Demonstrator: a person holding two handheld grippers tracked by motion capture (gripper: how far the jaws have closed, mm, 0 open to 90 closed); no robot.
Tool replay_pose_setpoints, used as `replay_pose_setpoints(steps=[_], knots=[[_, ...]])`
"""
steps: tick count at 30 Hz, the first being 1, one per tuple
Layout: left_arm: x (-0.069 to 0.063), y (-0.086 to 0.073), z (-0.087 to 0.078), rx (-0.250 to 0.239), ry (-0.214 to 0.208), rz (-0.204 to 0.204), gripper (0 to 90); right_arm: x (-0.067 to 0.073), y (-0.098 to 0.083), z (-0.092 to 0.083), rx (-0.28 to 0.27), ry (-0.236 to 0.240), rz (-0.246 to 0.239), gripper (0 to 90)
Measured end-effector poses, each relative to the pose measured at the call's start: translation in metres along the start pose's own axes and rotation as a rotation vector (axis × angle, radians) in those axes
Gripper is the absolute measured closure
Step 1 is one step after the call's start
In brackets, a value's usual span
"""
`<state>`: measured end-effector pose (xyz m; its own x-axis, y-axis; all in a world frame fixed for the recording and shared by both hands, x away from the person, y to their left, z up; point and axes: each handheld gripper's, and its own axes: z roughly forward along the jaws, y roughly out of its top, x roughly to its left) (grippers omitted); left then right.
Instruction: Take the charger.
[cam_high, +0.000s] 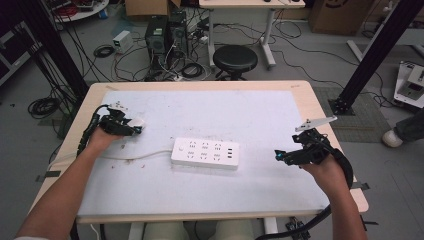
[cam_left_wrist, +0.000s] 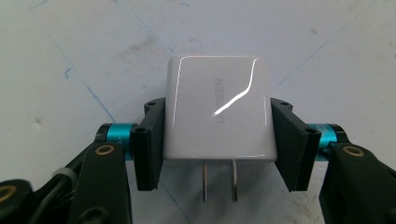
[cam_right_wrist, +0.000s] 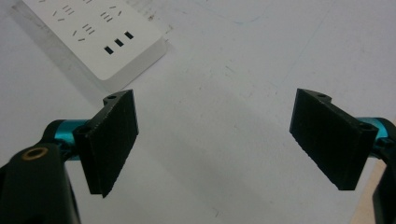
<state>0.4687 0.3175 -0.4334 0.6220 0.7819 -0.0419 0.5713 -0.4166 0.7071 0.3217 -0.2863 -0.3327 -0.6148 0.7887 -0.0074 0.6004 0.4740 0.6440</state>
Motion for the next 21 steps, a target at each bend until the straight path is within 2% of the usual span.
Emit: replay_pose_setpoints(steps=[1, 3, 5, 9, 10, 11, 12, 14, 15, 16, 17, 21], knots=[[-0.001, 0.001, -0.003, -0.017, -0.003, -0.019, 42.6, 0.001, 0.0, -0.002, -0.002, 0.0, -0.001, 15.7], [-0.001, 0.002, -0.007, -0.034, -0.005, -0.027, 42.7, 0.001, 0.001, -0.003, -0.009, -0.001, -0.002, 15.7], [-0.005, 0.006, -0.02, -0.077, -0.014, -0.045, 42.7, 0.003, 0.001, -0.006, -0.015, 0.0, -0.009, 15.7], [-0.013, 0.009, -0.033, -0.117, -0.016, -0.056, 42.7, 0.005, 0.001, -0.007, -0.021, 0.004, -0.015, 15.7], [-0.018, 0.009, -0.04, -0.132, -0.013, -0.05, 42.7, 0.007, 0.001, -0.007, -0.022, 0.007, -0.019, 15.7], [-0.018, 0.009, -0.04, -0.132, -0.013, -0.05, 42.7, 0.007, 0.001, -0.007, -0.022, 0.007, -0.025, 15.7], [-0.025, 0.009, -0.048, -0.149, -0.004, -0.045, 42.7, 0.008, 0.001, -0.007, -0.026, 0.012, -0.027, 15.6], [-0.025, 0.009, -0.048, -0.149, -0.004, -0.045, 42.7, 0.009, 0.001, -0.007, -0.03, 0.013, -0.03, 15.6], [-0.033, 0.009, -0.057, -0.165, 0.006, -0.04, 42.7, 0.01, 0.002, -0.006, -0.038, 0.018, -0.033, 15.7], [-0.033, 0.009, -0.057, -0.165, 0.006, -0.04, 42.7, 0.01, 0.002, -0.006, -0.038, 0.018, -0.033, 15.7], [-0.04, 0.009, -0.064, -0.172, 0.014, -0.036, 42.7, 0.011, 0.002, -0.006, -0.035, 0.019, -0.034, 15.7], [-0.052, 0.01, -0.077, -0.196, 0.027, -0.033, 42.7, 0.015, 0.003, -0.003, -0.05, 0.038, -0.058, 15.7]])
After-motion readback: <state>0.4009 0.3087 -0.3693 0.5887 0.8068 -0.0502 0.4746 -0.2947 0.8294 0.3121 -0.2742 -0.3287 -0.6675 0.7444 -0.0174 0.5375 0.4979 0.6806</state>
